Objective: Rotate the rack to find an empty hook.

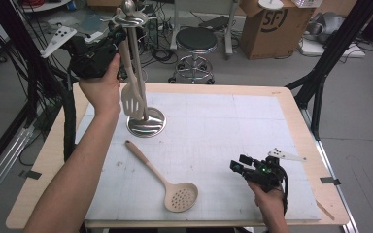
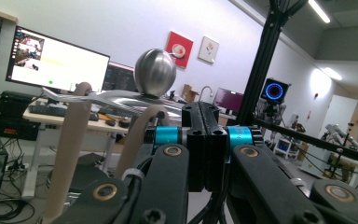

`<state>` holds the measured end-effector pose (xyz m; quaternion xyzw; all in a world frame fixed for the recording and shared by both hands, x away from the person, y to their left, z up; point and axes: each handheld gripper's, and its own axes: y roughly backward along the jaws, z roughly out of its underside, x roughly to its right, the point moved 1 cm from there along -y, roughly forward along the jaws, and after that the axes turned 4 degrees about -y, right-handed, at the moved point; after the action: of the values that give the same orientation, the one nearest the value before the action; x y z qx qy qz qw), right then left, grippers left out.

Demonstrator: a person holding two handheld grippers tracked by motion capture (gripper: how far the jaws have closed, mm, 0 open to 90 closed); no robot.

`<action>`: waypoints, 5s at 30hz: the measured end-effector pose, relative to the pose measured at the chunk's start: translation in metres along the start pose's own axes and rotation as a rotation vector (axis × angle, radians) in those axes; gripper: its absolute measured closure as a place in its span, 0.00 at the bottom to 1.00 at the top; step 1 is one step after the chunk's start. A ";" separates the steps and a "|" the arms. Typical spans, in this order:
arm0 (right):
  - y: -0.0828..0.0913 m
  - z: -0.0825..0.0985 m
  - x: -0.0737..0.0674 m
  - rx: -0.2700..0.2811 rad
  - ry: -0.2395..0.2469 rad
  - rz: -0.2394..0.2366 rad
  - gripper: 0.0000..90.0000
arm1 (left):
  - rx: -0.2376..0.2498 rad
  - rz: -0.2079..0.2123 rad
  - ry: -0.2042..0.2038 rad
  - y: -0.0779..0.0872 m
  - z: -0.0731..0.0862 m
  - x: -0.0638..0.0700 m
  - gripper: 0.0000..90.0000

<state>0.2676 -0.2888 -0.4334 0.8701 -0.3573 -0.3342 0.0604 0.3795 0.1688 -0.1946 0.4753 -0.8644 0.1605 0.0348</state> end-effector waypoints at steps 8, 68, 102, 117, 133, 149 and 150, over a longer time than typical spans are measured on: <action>0.001 0.000 0.000 -0.003 -0.003 -0.002 0.36 | 0.002 -0.008 -0.007 0.003 -0.002 -0.006 1.00; -0.003 0.003 -0.002 -0.011 -0.002 0.004 0.36 | -0.002 0.032 0.096 0.010 -0.006 -0.058 0.90; -0.009 0.008 -0.002 -0.034 -0.018 0.038 0.36 | -0.116 0.160 0.079 0.109 0.059 -0.051 0.40; -0.013 0.009 -0.004 -0.048 -0.002 0.039 0.36 | -0.129 0.158 0.120 0.139 0.090 -0.049 0.34; -0.011 0.010 -0.006 -0.048 -0.010 0.037 0.36 | -0.167 0.132 0.136 0.171 0.130 -0.053 0.34; -0.011 0.009 -0.006 -0.043 -0.007 0.033 0.36 | -0.213 0.127 0.159 0.188 0.154 -0.048 0.34; -0.011 0.009 -0.006 -0.044 -0.005 0.033 0.36 | -0.217 0.125 0.162 0.189 0.155 -0.048 0.34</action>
<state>0.2651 -0.2748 -0.4411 0.8617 -0.3645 -0.3428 0.0841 0.2628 0.2537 -0.3979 0.3995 -0.8989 0.1058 0.1458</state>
